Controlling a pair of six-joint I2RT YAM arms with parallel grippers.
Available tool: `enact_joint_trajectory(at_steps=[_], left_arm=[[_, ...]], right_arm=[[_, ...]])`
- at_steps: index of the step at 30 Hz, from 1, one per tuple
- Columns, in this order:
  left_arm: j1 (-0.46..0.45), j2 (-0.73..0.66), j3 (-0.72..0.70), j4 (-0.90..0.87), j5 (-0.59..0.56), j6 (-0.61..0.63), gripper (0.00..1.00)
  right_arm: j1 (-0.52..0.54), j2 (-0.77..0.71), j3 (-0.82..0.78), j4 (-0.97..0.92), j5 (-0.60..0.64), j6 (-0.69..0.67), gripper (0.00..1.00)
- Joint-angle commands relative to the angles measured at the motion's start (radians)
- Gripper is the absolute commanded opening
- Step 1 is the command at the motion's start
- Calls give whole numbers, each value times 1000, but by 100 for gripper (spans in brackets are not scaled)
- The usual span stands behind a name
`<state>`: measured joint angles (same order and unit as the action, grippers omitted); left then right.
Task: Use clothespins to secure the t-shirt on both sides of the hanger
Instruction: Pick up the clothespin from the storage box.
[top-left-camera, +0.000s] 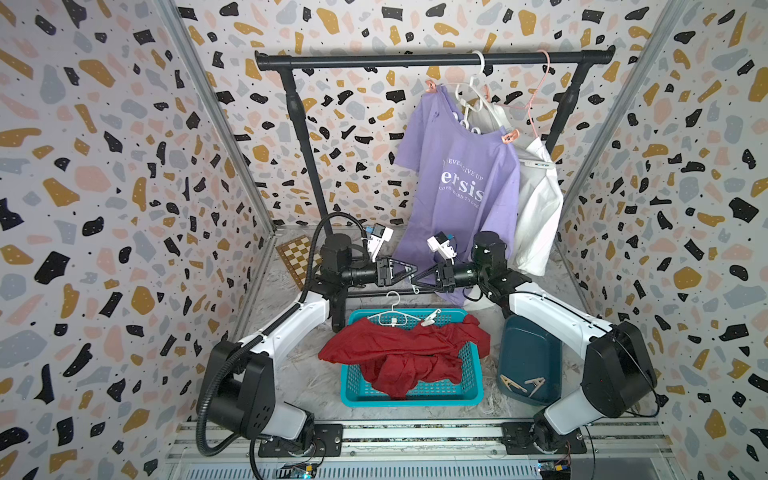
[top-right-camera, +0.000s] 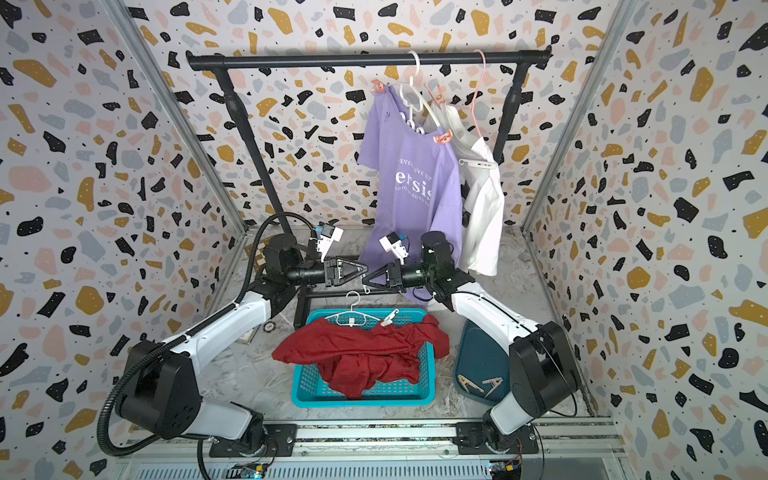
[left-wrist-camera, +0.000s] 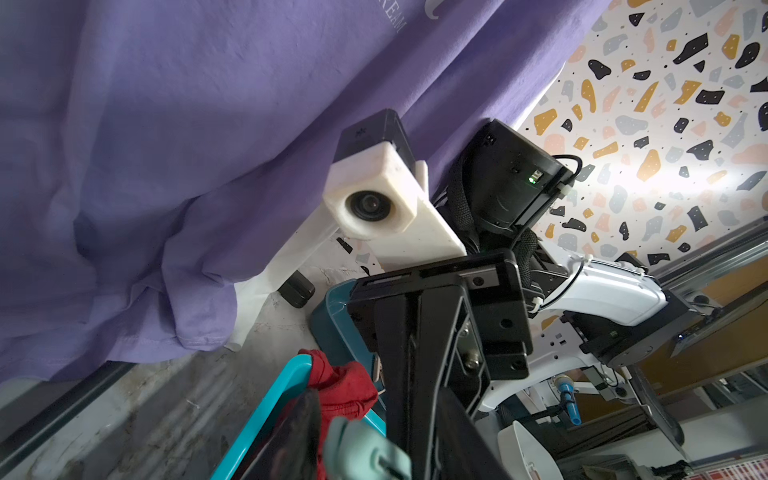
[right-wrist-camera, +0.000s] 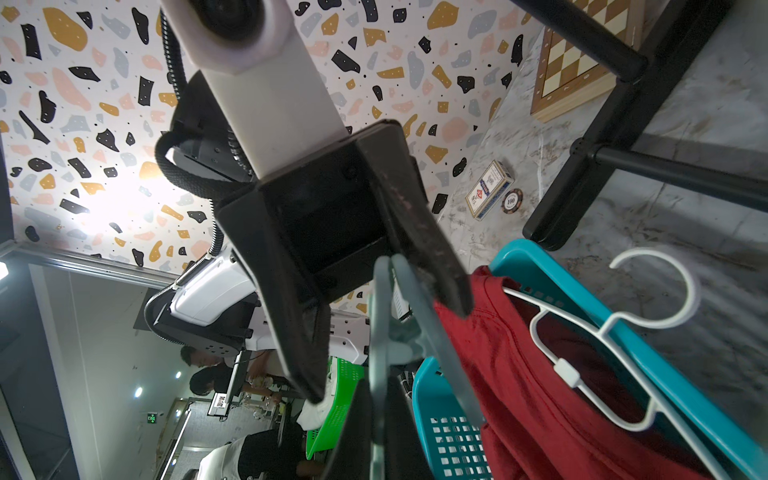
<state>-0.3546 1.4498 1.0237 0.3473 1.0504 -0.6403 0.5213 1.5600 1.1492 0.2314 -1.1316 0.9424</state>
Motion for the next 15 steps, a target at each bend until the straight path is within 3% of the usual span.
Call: enact_joint_trajectory(at_steps=[1, 15], left_arm=[[5, 8, -1, 65, 29, -1, 36], [5, 19, -2, 77, 27, -8, 25]], right_arm=[[3, -10, 36, 28, -11, 6, 0], [0, 3, 41, 41, -16, 11, 0]])
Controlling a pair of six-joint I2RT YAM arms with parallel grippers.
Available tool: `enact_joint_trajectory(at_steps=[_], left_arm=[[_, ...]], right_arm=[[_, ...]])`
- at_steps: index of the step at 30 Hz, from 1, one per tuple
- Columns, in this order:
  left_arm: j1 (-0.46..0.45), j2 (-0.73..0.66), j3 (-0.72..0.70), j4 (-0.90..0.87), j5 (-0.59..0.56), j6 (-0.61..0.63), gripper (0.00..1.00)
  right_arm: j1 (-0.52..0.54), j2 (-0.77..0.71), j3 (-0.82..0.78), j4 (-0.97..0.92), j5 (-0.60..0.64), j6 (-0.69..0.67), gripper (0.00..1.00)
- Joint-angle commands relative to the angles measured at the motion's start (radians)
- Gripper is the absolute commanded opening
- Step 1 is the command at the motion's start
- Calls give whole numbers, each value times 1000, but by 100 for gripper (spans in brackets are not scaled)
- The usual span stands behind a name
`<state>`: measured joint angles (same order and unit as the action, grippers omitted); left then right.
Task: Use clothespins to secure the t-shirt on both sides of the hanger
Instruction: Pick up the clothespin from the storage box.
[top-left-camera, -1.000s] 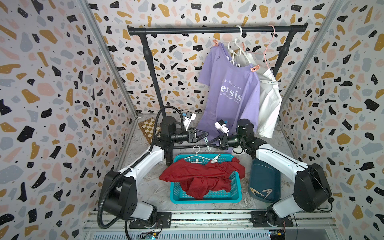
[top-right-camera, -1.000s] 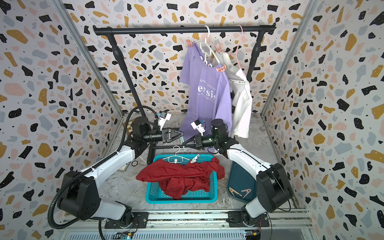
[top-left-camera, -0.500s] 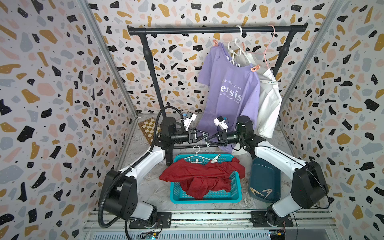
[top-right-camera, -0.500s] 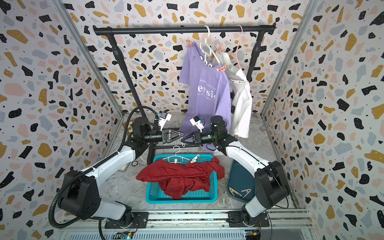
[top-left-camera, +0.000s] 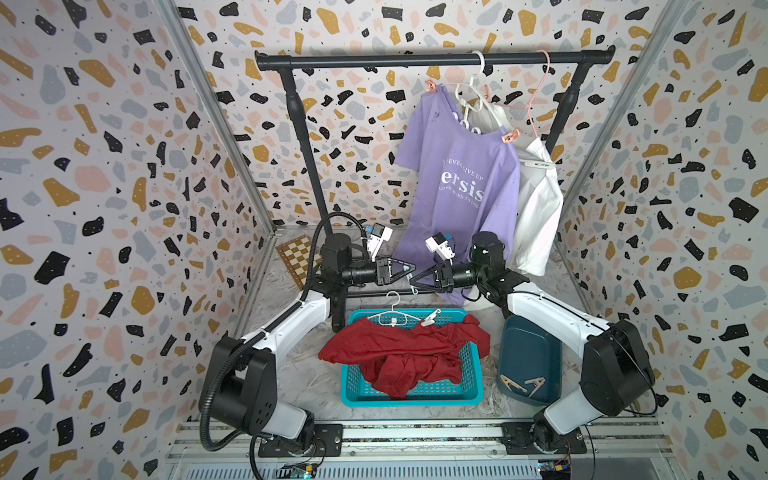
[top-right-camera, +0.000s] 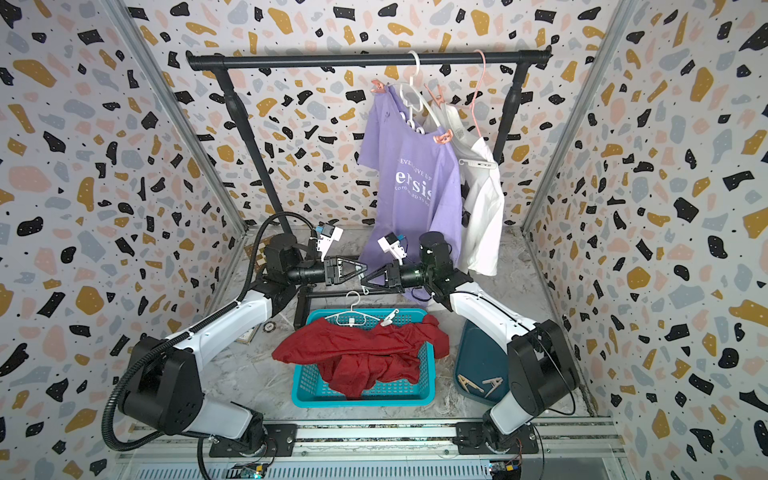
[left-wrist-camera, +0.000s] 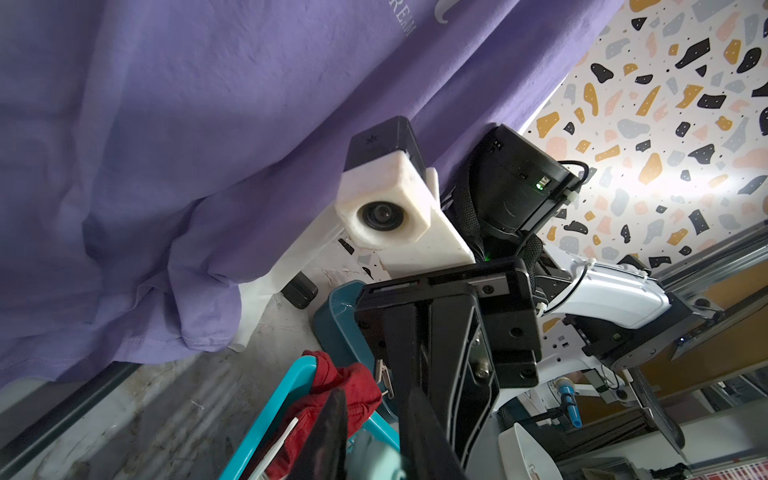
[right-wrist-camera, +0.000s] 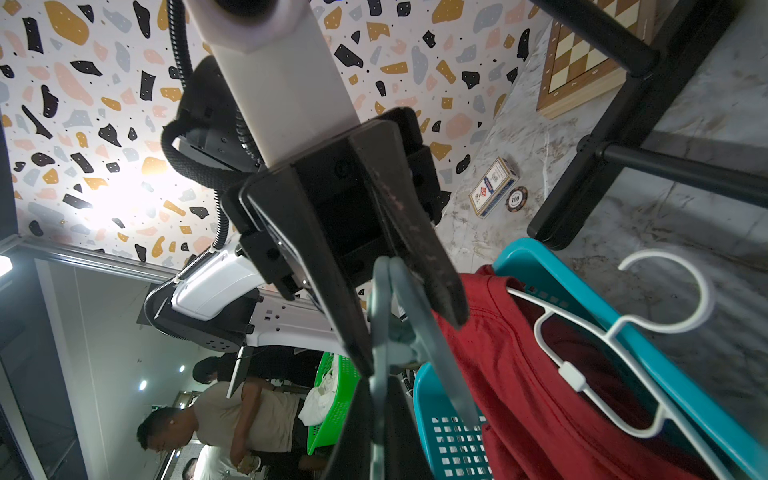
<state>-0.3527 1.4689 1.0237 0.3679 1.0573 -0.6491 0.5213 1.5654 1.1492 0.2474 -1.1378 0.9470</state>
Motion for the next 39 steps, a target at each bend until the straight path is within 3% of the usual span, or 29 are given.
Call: enact_joint_trajectory(at_steps=[1, 6, 9, 19, 27, 34, 39], left_arm=[[4, 1, -1, 55, 20, 1, 25], [3, 4, 2, 57, 20, 0, 24], [4, 4, 4, 55, 18, -3, 24], [4, 0, 8, 55, -10, -38, 20], [4, 11, 55, 17, -30, -47, 20], [4, 13, 78, 52, -83, -134, 21], [4, 27, 62, 171, -130, -292, 22]], right_arm=[[0, -2, 41, 26, -10, 7, 0], [-11, -9, 37, 17, -2, 7, 0], [-17, -19, 35, 9, 9, 3, 7], [-33, -46, 53, -25, 78, 0, 52], [-32, -90, 56, -97, 196, -58, 77], [-24, -165, -3, -82, 387, -64, 84], [11, -220, -84, 28, 519, -24, 86]])
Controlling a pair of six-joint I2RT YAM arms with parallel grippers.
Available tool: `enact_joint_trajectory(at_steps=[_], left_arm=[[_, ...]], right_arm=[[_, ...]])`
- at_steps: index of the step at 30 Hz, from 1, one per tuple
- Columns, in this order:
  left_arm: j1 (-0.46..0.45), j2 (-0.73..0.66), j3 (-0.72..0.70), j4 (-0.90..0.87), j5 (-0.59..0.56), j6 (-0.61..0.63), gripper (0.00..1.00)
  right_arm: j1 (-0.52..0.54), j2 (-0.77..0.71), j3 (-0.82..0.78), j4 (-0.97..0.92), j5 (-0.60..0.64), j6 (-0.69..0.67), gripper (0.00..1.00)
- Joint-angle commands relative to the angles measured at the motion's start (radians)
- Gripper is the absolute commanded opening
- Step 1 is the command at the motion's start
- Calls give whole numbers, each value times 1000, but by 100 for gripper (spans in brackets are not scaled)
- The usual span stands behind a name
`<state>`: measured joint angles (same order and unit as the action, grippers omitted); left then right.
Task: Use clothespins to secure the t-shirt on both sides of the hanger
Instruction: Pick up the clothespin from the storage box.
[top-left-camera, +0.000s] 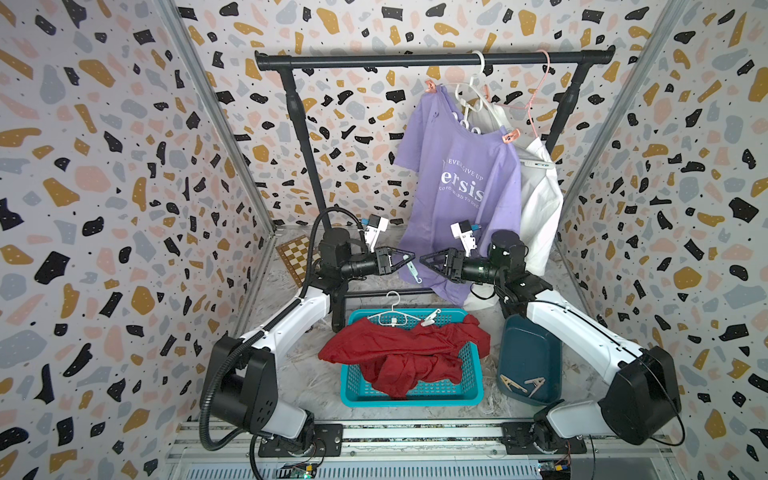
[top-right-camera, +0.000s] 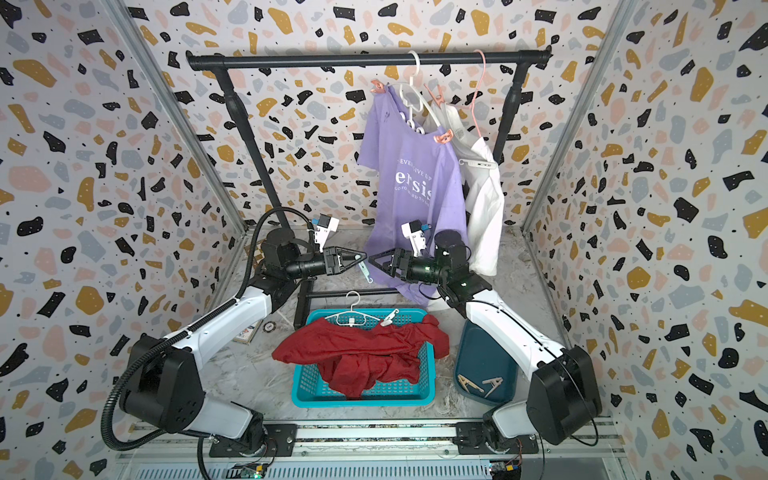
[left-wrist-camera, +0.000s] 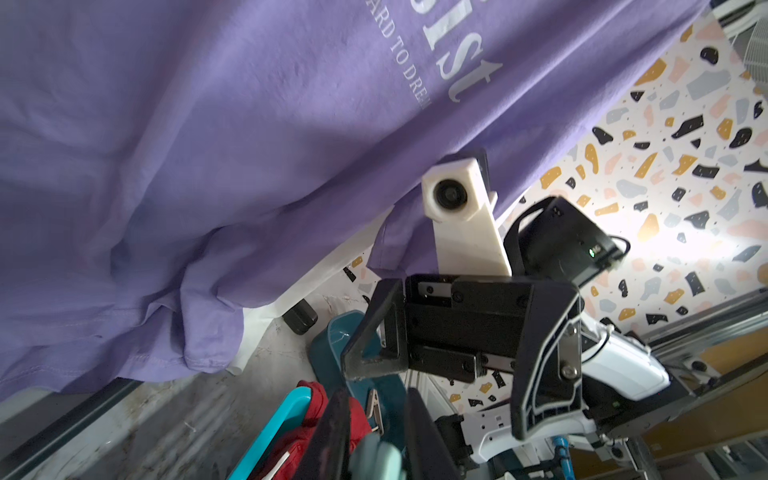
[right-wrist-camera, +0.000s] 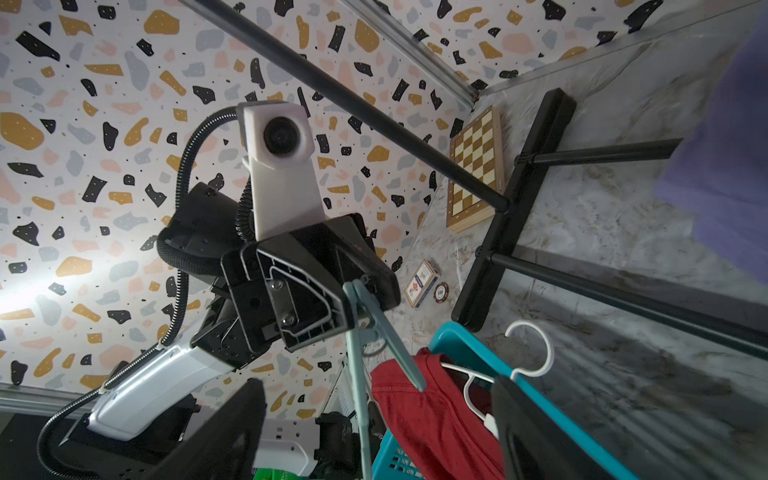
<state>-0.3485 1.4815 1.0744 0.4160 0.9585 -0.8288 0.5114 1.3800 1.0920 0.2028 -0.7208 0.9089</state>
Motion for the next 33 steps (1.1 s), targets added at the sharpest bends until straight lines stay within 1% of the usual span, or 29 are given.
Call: enact_joint_trajectory(at_steps=[1, 3, 7, 12, 17, 22, 28, 33], left_arm=[[0, 16, 7, 148, -39, -144, 22], [-1, 20, -2, 185, -59, -191, 22], [-1, 23, -21, 255, -87, -259, 22], [-6, 15, -39, 265, -112, -273, 23], [-19, 17, -50, 283, -127, -285, 23], [-25, 27, -63, 345, -135, -337, 23], [-31, 36, -73, 401, -139, -381, 24], [-38, 35, -82, 418, -142, -397, 24]], right_arm=[[27, -42, -36, 87, 125, 20, 86], [41, -54, -59, 118, 173, 38, 86], [64, -82, -124, 244, 239, 91, 85], [83, -99, -168, 356, 288, 132, 82], [105, -87, -178, 423, 302, 164, 81], [113, -57, -164, 437, 300, 179, 80], [122, -27, -157, 461, 301, 193, 75], [124, -18, -159, 475, 306, 191, 68]])
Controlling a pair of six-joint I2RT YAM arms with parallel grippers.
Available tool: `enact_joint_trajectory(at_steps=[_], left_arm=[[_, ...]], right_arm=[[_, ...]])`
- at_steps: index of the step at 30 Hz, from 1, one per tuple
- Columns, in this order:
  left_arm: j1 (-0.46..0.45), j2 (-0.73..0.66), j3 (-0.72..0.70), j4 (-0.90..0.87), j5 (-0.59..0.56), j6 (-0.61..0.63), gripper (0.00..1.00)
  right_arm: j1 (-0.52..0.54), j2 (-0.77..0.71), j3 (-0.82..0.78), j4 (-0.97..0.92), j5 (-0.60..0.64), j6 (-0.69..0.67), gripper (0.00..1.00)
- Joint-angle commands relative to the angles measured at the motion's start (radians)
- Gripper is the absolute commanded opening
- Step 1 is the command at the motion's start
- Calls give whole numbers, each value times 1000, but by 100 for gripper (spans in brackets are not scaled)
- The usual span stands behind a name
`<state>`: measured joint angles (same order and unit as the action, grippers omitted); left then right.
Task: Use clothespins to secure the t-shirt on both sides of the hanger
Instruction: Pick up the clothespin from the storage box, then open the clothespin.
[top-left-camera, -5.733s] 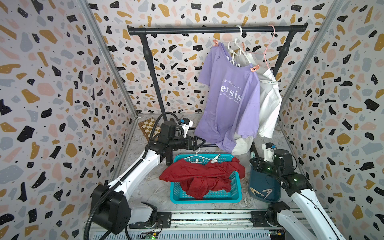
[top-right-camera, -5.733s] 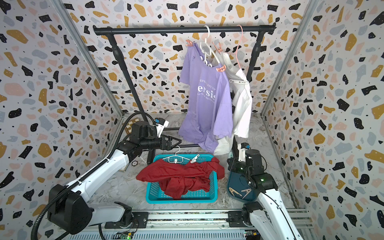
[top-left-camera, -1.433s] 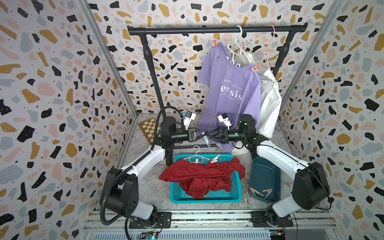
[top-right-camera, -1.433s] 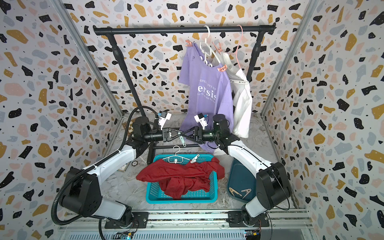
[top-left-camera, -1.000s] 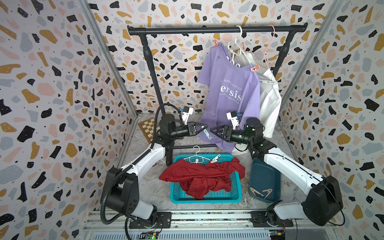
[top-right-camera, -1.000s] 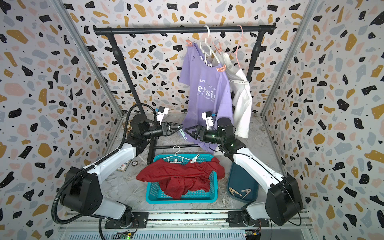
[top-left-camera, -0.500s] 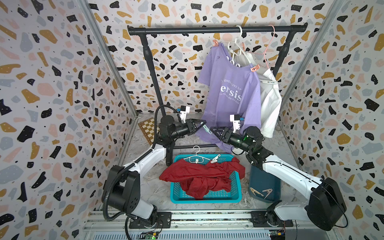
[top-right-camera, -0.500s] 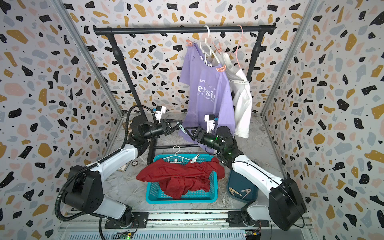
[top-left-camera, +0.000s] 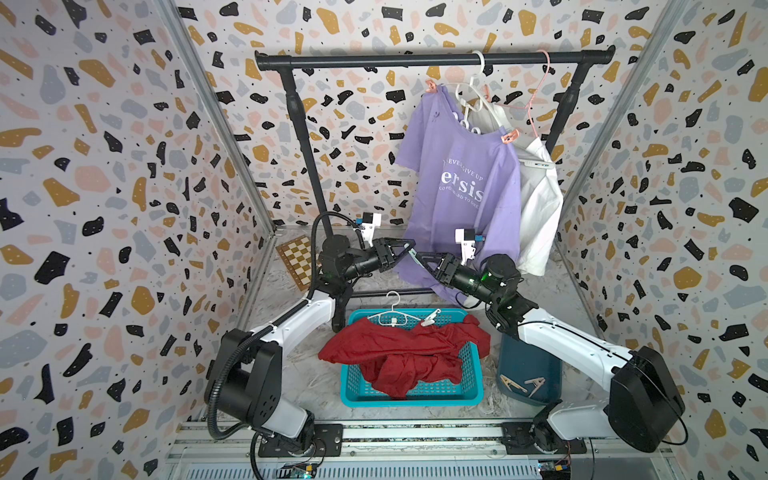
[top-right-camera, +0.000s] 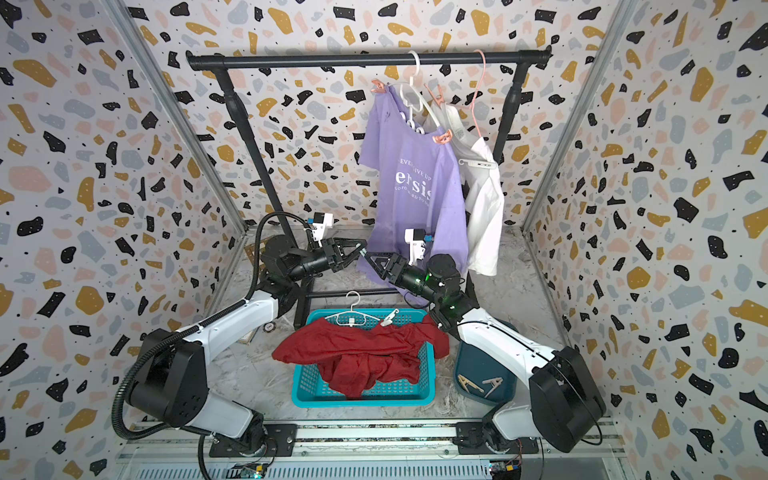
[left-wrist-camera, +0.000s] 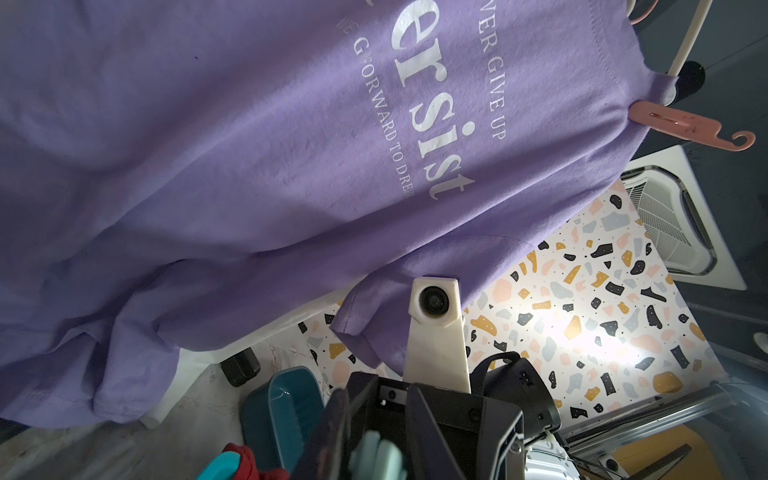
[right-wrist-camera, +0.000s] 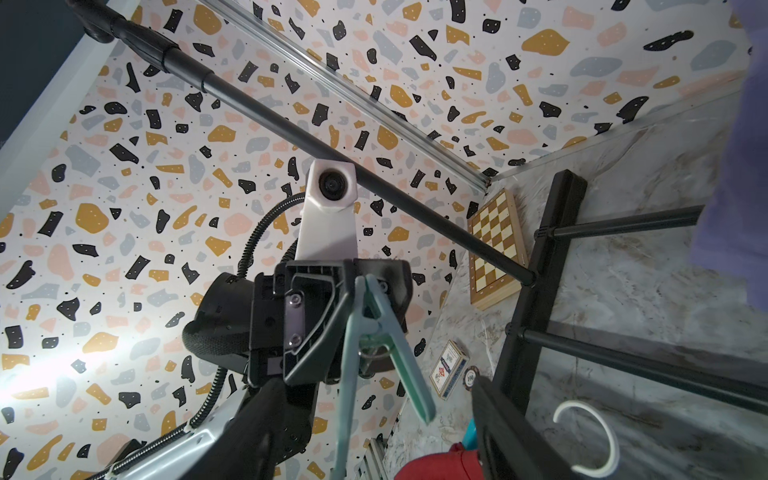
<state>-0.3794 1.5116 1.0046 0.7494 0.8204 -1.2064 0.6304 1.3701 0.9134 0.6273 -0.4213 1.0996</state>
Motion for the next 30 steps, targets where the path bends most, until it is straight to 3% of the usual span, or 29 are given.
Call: enact_joint_trajectory(at_steps=[1, 12, 16, 21, 30], left_arm=[[-9, 5, -14, 87, -5, -20, 24], [-19, 16, -26, 131, -14, -53, 24], [-22, 19, -26, 148, -19, -69, 24], [-22, 19, -26, 151, -21, -77, 24], [-26, 21, -26, 156, -27, -80, 24]], right_arm=[[5, -8, 20, 54, 8, 0, 68], [5, 7, 19, 83, -9, 16, 57], [5, 18, 21, 73, -14, 14, 57], [5, 24, 13, 73, -15, 10, 64], [6, 17, 15, 80, -12, 13, 52]])
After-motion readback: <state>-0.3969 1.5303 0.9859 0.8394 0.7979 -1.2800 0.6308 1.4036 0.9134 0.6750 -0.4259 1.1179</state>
